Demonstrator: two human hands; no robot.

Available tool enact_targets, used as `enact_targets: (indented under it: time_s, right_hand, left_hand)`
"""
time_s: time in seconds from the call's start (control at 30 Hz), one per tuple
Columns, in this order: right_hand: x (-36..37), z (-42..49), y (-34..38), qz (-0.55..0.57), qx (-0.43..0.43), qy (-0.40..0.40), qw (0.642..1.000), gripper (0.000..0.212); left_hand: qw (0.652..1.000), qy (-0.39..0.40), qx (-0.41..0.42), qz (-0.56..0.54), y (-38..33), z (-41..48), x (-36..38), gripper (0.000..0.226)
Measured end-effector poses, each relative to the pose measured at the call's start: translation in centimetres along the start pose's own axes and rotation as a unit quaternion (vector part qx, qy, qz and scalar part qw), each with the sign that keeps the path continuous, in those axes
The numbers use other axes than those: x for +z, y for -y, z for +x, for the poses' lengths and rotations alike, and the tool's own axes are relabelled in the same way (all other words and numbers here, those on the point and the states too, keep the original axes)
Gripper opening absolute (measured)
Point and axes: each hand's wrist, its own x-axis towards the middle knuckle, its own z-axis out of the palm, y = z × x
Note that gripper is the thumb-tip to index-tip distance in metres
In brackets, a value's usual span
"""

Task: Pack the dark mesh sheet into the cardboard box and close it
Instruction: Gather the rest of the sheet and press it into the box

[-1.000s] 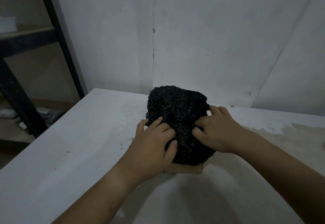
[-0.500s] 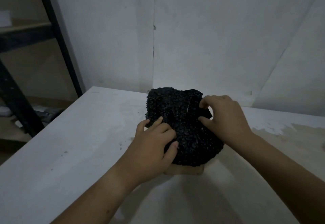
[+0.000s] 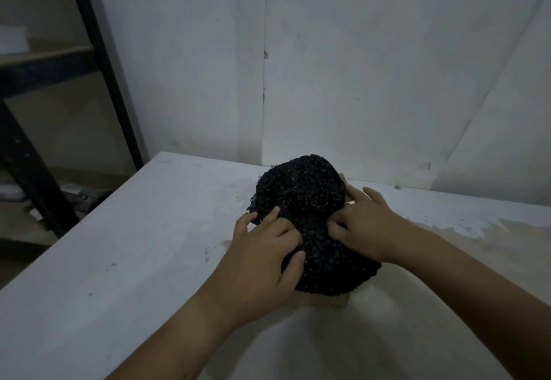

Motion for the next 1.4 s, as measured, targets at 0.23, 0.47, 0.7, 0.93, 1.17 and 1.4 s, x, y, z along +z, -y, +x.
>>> enact_targets:
  time_s: [0.23, 0.47, 0.7, 0.93, 1.17, 1.4]
  right_hand:
    - [-1.6, -1.5, -1.1, 0.098, -0.022, -0.295, 0.95, 0.018]
    - [-0.1, 0.2, -0.4, 0.007, -0.023, -0.116, 0.993, 0.039]
    - [0.7, 1.7, -0.5, 0.02, 0.018, 0.026, 0.999, 0.042]
    - [0.8, -1.6, 0.1, 0.1, 0.013, -0.289, 0.952, 0.016]
    - [1.6, -1.7, 0.7, 0.132, -0.013, -0.288, 0.948, 0.042]
    - [1.6, -1.4, 1.0, 0.128, -0.023, -0.268, 0.955, 0.057]
  left_hand:
    - [1.0, 0.001, 0.003, -0.008, 0.0, 0.1, -0.1, 0.02]
    - [1.0, -0.011, 0.009, -0.022, 0.3, -0.1, 0.4, 0.022]
    - [0.999, -0.018, 0.025, -0.031, 0.7, 0.1, 0.0, 0.021]
    - [0.958, -0.079, -0.182, -0.206, 1.6, 2.4, -0.7, 0.08]
    - [0.986, -0.085, -0.052, -0.133, 0.2, 4.4, -1.4, 0.032]
    - [0.981, 0.019, -0.097, 0.17, -1.1, 7.5, -1.3, 0.019]
